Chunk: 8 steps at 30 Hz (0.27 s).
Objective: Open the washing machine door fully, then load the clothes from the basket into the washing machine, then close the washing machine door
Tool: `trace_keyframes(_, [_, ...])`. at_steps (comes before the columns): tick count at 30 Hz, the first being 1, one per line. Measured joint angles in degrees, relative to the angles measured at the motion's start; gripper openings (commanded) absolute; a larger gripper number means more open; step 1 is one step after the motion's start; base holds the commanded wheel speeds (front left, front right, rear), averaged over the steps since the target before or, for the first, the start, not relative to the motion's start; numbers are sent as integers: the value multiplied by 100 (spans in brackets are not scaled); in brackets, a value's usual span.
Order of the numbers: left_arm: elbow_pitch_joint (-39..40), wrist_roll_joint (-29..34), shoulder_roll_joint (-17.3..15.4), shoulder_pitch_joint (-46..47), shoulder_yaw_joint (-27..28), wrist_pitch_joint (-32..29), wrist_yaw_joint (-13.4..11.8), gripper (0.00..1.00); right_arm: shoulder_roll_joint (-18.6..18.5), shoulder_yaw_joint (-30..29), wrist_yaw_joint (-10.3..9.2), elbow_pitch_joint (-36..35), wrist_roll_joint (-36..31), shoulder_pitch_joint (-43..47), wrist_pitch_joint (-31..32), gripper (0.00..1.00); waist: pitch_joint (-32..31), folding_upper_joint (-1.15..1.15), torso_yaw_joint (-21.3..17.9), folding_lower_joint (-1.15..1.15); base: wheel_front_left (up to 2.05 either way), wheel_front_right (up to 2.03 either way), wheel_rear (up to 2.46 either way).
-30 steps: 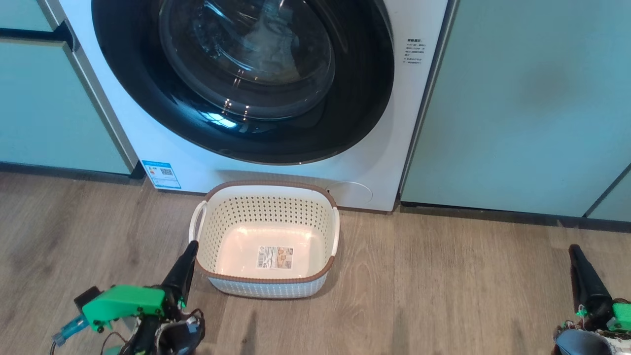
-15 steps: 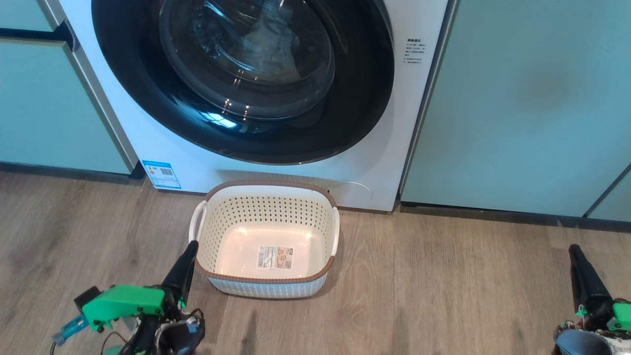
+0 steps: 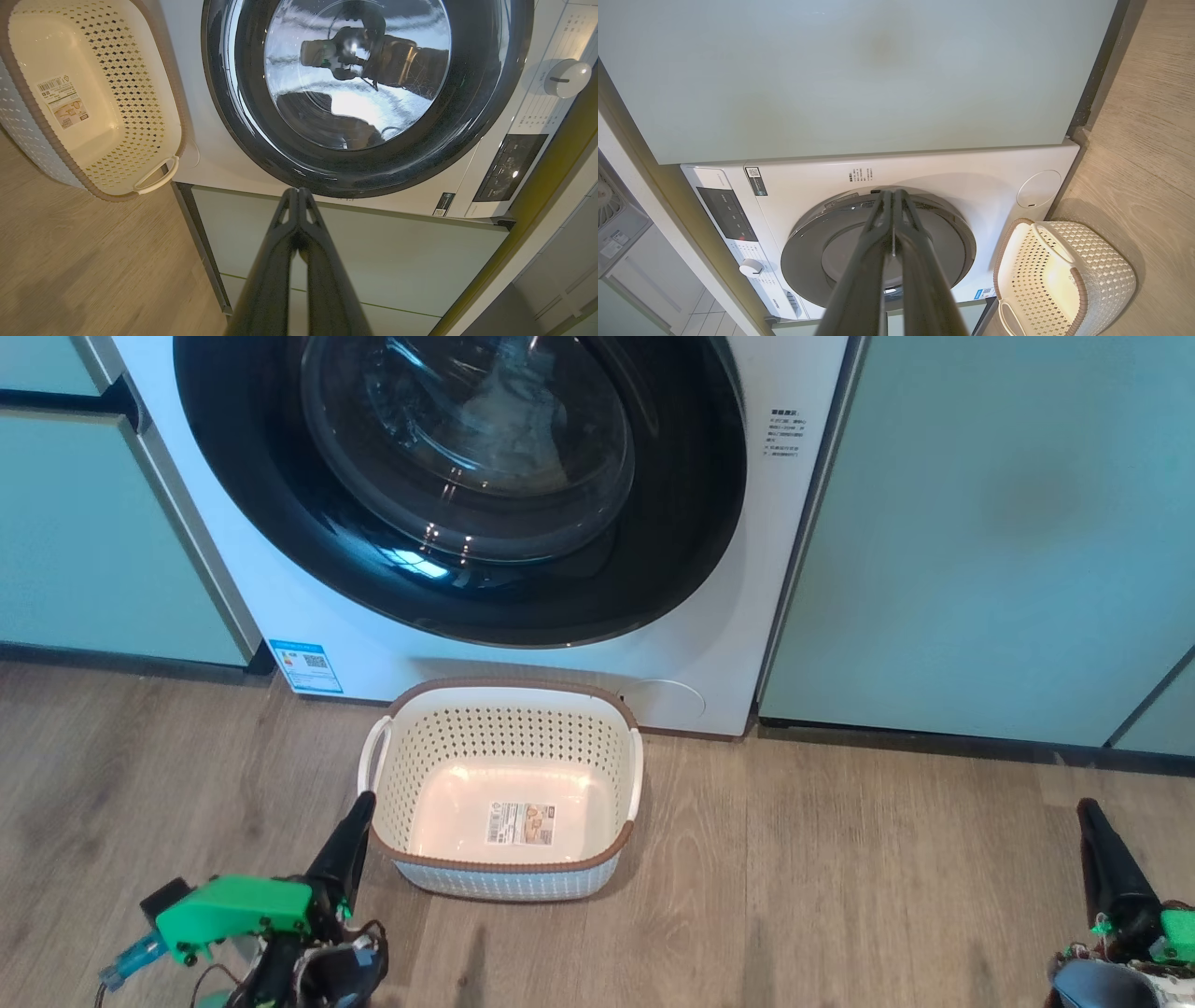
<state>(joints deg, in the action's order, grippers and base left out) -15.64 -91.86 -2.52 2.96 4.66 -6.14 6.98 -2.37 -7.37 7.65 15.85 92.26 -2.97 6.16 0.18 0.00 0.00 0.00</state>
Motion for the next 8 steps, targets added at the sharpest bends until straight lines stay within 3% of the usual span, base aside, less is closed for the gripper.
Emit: trace_keyframes(8, [0,0,0,0,0,0,-1,0,0,-1,0,0,0,0,0,0,0,0,0,0,0,0,0])
